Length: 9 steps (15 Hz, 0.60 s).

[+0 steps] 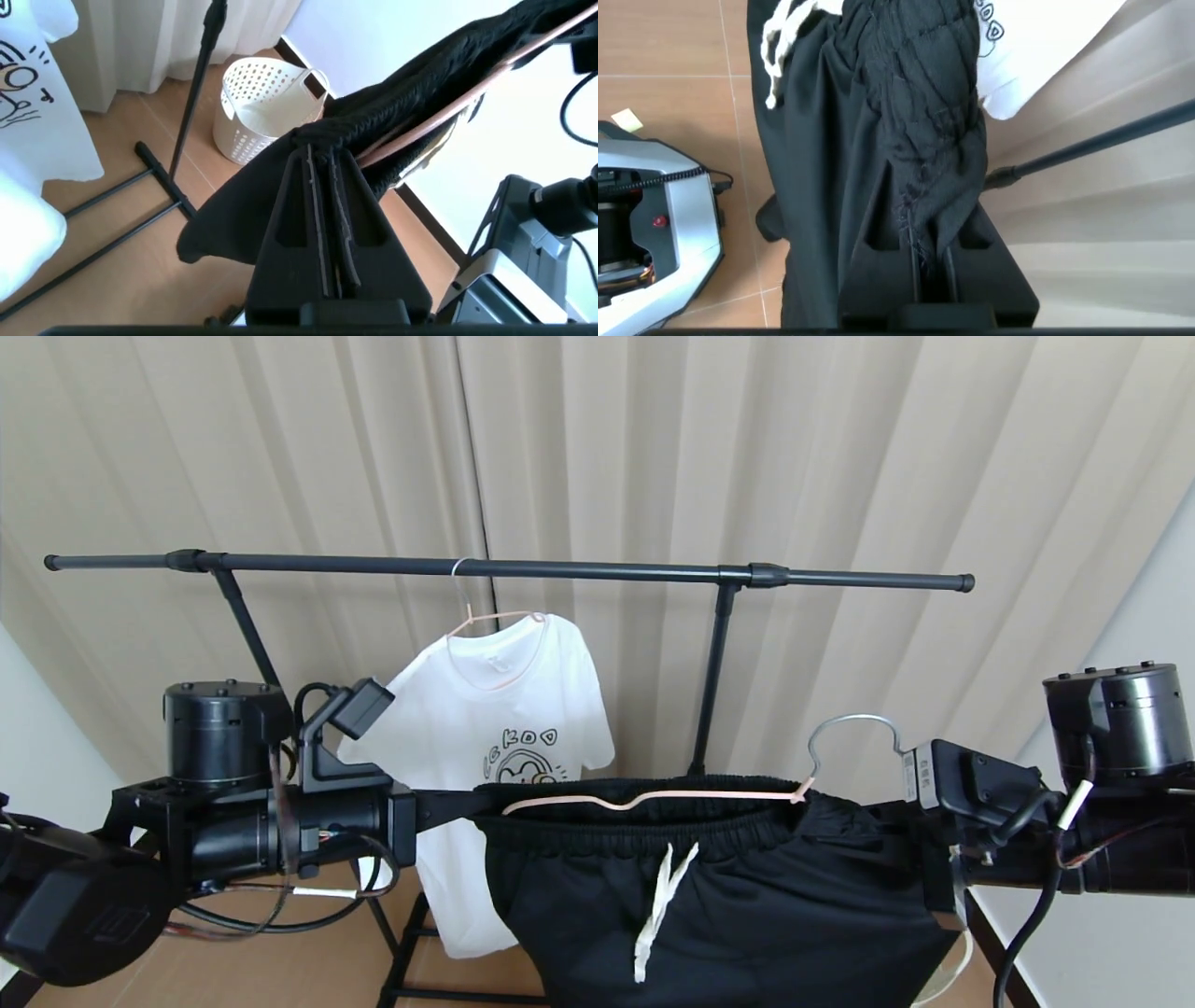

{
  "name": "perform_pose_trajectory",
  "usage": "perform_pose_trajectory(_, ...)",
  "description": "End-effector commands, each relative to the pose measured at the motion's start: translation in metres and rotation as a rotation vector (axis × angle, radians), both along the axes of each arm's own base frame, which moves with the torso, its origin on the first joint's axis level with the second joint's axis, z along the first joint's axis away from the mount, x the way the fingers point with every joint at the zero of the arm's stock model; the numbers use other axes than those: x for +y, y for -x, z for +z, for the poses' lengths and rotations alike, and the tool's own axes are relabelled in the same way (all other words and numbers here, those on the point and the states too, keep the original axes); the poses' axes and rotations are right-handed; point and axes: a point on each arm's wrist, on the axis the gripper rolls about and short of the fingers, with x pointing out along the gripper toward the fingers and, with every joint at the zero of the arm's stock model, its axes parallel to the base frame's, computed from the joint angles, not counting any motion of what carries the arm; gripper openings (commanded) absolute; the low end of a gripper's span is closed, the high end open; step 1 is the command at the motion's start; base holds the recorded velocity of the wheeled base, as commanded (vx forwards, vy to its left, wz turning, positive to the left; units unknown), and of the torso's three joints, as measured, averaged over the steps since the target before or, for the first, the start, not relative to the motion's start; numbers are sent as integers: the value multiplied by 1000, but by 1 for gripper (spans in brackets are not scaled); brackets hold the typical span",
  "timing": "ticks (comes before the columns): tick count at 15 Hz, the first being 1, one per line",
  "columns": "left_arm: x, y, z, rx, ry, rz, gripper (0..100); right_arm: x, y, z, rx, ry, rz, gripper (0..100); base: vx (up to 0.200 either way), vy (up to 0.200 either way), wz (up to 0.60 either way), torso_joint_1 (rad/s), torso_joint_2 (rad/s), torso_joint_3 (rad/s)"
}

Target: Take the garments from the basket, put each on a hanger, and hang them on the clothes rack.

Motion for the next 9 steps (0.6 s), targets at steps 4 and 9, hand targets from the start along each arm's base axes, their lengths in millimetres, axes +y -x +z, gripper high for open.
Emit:
perform_pose_trajectory(4, -1, -6, 42, -74, -12, 7, 0, 1, -6, -9, 27, 24, -12, 0, 0, 0, 0, 0, 0, 0)
perform_pose_trajectory(9, -10, -4, 78, -108, -75, -13, 0, 4, -20, -22, 69, 55, -34, 0, 0, 0, 0, 0, 0, 0)
